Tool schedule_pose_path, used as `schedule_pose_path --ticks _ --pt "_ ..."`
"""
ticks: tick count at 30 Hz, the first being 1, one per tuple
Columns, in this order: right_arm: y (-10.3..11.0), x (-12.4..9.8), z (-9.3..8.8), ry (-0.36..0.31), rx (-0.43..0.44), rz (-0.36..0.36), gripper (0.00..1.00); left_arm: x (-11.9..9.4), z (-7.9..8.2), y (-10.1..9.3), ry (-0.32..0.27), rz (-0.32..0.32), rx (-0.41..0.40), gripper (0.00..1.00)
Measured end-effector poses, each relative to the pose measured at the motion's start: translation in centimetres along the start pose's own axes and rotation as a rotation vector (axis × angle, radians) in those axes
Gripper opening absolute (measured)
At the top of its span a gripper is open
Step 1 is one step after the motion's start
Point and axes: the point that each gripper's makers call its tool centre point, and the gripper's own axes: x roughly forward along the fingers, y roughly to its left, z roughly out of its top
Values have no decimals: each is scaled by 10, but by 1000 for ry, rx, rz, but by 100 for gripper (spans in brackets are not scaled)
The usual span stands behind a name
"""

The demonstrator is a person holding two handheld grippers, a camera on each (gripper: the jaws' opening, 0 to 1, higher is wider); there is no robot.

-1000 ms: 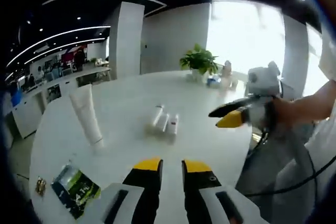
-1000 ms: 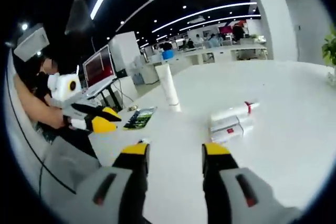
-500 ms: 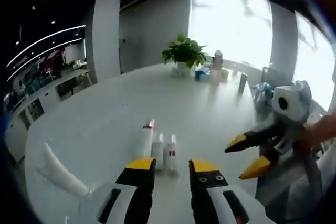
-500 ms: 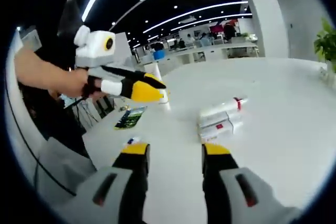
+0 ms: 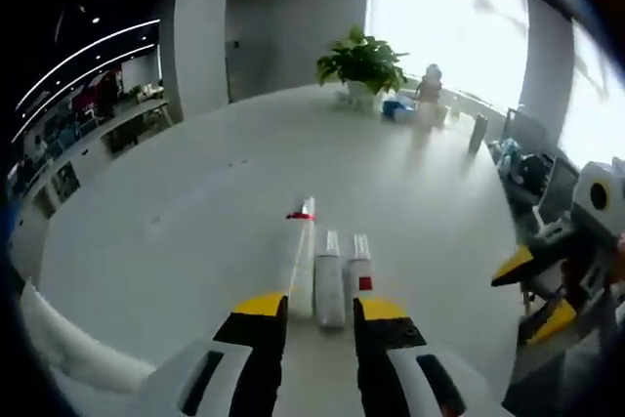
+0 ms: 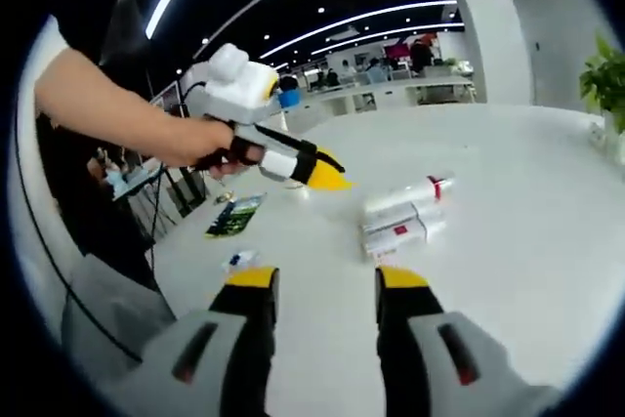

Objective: Arrange the skincare products in the storage area until every visible bottle or jar stands upright without overlapping.

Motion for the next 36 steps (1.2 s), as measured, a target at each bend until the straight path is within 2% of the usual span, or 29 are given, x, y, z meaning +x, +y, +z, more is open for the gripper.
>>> schedule_pose_path --ticks 3,6,9,15,20,22,28,36 --pt "1 2 -3 13 -5 4 40 6 2 6 2 8 -3 29" --pt "-6 1 0 -2 -14 -30 41 15 7 12 -16 1 -41 30" --pt "-14 -1 -2 -4 22 -48 41 21 6 16 -17 3 -50 32" --pt "-19 -1 -7 5 70 -62 41 35 -4 18 10 -10 -52 34" --pt "-21 -1 -8 4 86 -72 41 47 -13 20 45 -20 -64 31" --pt "-23 -1 -9 9 88 -77 41 51 -13 21 51 -18 -65 29" --pt "-25 -1 -13 19 112 -80 41 61 -21 19 96 -33 -71 32" --pt "-23 0 -15 31 106 -73 41 70 -26 23 116 -18 -77 29"
